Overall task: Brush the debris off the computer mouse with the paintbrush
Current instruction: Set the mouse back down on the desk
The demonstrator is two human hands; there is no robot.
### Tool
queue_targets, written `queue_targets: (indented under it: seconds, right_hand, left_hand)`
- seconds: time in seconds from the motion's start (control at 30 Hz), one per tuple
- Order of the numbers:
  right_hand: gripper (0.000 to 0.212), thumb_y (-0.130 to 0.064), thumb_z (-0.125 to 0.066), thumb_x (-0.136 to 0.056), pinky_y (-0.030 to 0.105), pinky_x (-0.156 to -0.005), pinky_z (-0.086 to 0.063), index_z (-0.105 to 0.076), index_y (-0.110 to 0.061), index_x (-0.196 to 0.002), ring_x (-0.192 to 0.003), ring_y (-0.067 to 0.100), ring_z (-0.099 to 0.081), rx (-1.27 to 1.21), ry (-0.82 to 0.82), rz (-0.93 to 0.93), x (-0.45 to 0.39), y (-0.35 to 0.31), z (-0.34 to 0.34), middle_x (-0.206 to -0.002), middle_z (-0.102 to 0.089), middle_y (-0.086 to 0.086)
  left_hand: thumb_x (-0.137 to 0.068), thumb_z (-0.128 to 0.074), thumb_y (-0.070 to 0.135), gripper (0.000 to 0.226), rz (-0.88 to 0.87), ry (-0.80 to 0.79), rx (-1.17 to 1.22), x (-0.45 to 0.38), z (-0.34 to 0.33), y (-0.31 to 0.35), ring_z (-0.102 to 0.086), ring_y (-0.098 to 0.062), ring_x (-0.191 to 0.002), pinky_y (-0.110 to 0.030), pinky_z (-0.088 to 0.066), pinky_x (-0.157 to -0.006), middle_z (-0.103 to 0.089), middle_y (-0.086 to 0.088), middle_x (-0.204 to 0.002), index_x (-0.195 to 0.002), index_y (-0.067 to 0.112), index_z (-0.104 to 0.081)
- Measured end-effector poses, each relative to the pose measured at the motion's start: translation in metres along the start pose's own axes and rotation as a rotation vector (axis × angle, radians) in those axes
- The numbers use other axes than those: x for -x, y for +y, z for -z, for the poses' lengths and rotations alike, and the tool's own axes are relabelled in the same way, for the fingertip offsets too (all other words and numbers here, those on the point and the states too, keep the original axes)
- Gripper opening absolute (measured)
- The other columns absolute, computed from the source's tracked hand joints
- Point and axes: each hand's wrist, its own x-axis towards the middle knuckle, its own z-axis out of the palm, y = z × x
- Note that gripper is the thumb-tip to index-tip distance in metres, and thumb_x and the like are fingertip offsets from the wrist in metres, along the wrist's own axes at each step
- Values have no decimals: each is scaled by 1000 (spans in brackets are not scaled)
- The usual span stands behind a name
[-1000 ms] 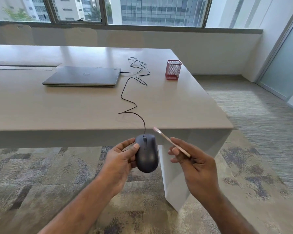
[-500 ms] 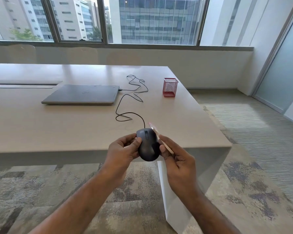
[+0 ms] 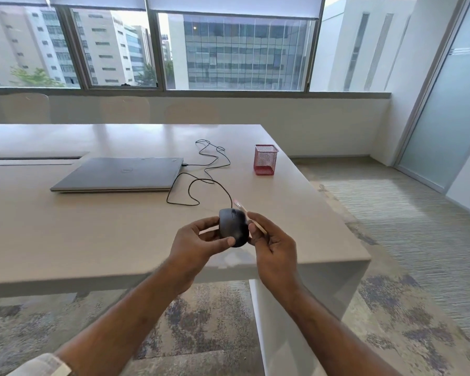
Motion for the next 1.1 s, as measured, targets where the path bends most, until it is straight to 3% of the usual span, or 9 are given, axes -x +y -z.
queue_targets:
  seconds: [0.1,0.17,0.27,0.6,0.8,0.93,1.1]
  right_hand:
    - [35,-9,-58,-98,40,-91,-58,-72,-36,-117,-100,8,-71,41,-11,1,-14,10,-4,-107,-77,-12]
    - [31,-10,-58,-98,42,-93,-58,-71,-25,-122,-105,11,-71,58,-23,-4,-25,17,-5,-112,-77,-6]
    - [31,-10,-58,-99,44,-95,-57,-69,-20,-126,-109,15,-70,84,-58,-19,-39,26,-8,-116,-76,-1]
    - [34,-7,-56,-99,37,-104,-51,-66,-16,-130,-119,10,-64,194,-152,-73,-70,46,-13,-126,-71,1]
    - [35,-7,-57,-98,35,-105,-50,-67,-18,-130,-118,8,-64,238,-173,-91,-76,53,-14,-126,-70,-1]
    - [35,-8,-59,-97,31,-104,-49,-68,-19,-128,-118,4,-63,276,-196,-76,-77,56,-14,-126,-71,-4]
    - [34,-9,-61,-96,27,-101,-51,-69,-20,-126,-112,4,-65,327,-200,-68,-77,57,-16,-121,-73,-5]
  left_hand:
    - [-63,-91,2,66,-15,31,-56,-15,-1,-2,-76,-19,-96,-18,-57,-76,-80,-9,-98,-124,7,-66]
    - [-64,-92,1,65,-7,80,-129,-25,0,-5,-75,-20,-99,-25,-59,-83,-80,-8,-99,-124,10,-67]
    - [-63,-95,9,69,15,113,-229,-41,4,-9,-67,-23,-112,-38,-56,-96,-74,-10,-113,-126,13,-68]
    - [-63,-97,22,73,19,138,-500,-87,5,-18,-59,-18,-116,-26,-48,-83,-66,-7,-122,-128,14,-66]
    - [-67,-94,29,67,-6,128,-643,-97,3,-21,-58,-17,-113,-33,-46,-92,-66,-1,-120,-126,16,-66]
    - [-68,-92,42,68,-25,121,-790,-98,4,-21,-58,-20,-119,-44,-46,-104,-66,2,-129,-126,20,-66]
    - [-74,-85,50,71,-68,71,-932,-98,9,-20,-55,-20,-124,-41,-45,-104,-62,0,-136,-133,19,-61]
